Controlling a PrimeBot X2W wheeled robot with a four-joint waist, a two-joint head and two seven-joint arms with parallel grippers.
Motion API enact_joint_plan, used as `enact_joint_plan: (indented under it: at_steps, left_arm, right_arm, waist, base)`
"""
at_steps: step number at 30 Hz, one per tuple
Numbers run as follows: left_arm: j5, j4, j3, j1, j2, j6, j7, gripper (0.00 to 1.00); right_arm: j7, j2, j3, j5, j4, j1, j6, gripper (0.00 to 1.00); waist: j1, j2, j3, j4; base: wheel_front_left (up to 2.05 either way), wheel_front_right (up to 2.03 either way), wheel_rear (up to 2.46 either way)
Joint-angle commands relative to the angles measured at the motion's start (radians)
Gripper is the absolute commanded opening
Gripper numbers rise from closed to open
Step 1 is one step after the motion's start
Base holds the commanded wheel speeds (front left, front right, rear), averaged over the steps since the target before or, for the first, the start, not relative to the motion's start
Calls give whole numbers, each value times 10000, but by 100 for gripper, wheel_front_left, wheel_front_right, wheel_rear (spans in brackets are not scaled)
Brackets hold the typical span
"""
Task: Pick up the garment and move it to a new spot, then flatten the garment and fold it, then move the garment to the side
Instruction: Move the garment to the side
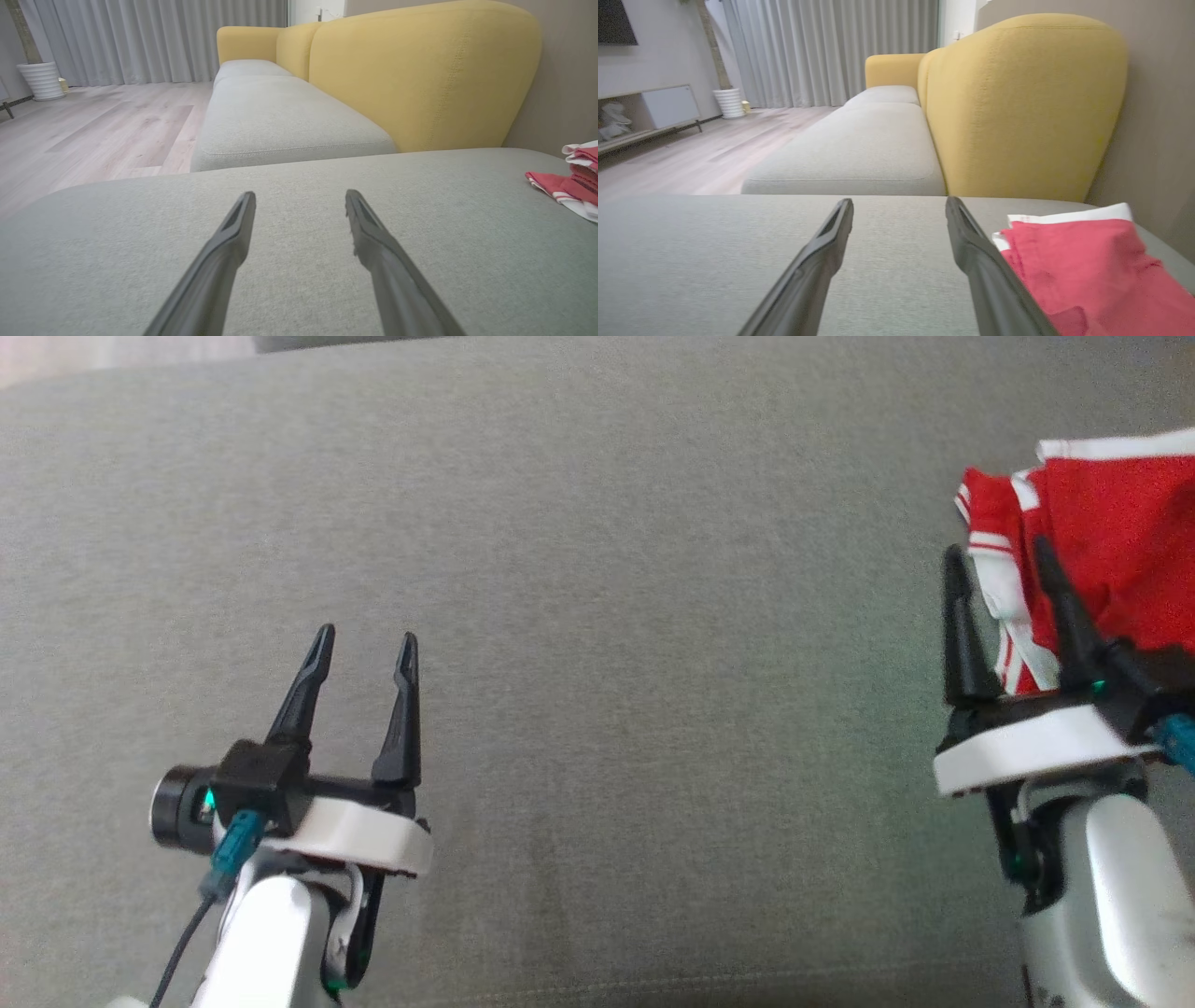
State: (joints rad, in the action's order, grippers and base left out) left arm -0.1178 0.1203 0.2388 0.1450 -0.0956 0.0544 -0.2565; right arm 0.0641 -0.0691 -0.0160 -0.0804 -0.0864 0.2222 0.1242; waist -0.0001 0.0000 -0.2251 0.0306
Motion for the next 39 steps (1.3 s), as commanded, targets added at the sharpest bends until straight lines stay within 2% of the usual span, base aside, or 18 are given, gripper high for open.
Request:
enact_joint_plan:
  at_steps: [1,9,22,39]
  left_arm:
    - [-62,-320,-435,61,-159,70,-53,100]
    - [-100,-421,-440,-512,-286,67,-53,100]
    - [-204,-269,-306,-1435,-454,121,17,100]
    - [-320,-258,-210,-1624,-580,256,169,100]
  right_arm:
    - [-119,99,377,-97,532,-53,65,100]
    - [-436,181,601,-322,997,-1101,65,100]
    - [-966,187,357,-699,1574,-2565,65,100]
    - [-1208,188,384,-553,1860,-2854,65,100]
  waist:
    - [1,0,282,-314]
    - [1,0,952,-678]
    - [1,0,1926,-642]
    - [1,0,2109,-573]
  base:
    - [0,0,0]
    - [0,0,0]
    - [0,0,0]
    - [0,0,0]
